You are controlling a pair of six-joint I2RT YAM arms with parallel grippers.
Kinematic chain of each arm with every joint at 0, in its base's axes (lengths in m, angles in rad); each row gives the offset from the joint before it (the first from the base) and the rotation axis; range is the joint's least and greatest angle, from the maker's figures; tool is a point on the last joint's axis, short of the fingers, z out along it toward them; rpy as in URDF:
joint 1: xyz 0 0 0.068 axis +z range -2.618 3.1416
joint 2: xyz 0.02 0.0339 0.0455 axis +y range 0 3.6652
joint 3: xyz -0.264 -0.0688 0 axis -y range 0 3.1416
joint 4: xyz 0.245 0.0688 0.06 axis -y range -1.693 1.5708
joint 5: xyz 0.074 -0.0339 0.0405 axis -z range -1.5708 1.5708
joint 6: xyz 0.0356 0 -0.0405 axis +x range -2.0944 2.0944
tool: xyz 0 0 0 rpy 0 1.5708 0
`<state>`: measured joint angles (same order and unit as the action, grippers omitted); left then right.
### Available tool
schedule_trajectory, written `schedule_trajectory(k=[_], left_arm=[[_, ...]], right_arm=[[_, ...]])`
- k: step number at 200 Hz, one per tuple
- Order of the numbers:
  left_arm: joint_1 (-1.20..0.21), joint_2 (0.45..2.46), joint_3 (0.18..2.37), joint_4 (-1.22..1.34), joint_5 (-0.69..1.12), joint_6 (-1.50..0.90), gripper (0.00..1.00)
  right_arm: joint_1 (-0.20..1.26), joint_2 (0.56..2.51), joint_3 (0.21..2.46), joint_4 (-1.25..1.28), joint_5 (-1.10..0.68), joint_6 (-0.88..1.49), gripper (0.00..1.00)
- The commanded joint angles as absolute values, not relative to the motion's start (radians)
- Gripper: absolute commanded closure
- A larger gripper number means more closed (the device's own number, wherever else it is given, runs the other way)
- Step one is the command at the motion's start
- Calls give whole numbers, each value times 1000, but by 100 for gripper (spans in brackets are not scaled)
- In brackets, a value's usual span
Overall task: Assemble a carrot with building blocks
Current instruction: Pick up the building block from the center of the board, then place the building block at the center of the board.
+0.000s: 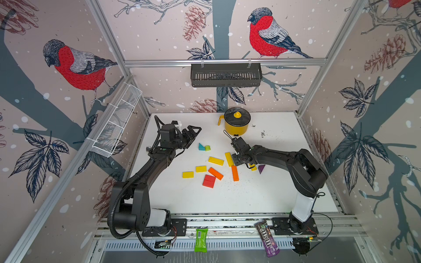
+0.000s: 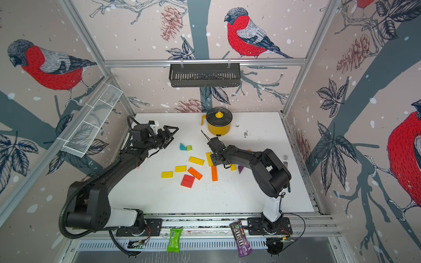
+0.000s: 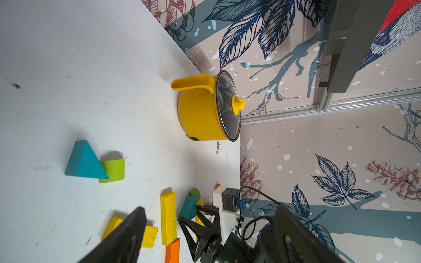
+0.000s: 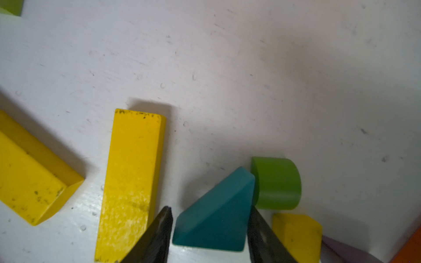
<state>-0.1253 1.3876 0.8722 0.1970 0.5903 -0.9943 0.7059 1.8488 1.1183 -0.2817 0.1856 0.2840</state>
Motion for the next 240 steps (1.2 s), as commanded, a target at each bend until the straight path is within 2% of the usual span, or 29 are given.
schedule_trajectory(k=[1, 57, 133, 191, 214, 240], left_arm=[[-125, 1388, 882, 205, 588, -986, 12], [-126, 1387, 882, 203, 581, -982, 12], [-152, 1407, 882, 196, 579, -975, 12], [-266, 1589, 970, 93, 697, -933, 13], [-253, 1598, 982, 74, 696, -937, 14], [-192, 1539, 969, 45, 606, -933, 15]], right_arm=[[708, 1856, 1124, -267, 210, 297, 46], [713, 1849, 1109, -258, 212, 317, 54], [726, 1775, 1104, -251, 258, 344, 58], [759, 1831, 1262, -279, 250, 373, 58], [799, 1898, 1352, -281, 252, 390, 58], [829, 1993, 1455, -292, 253, 421, 58]])
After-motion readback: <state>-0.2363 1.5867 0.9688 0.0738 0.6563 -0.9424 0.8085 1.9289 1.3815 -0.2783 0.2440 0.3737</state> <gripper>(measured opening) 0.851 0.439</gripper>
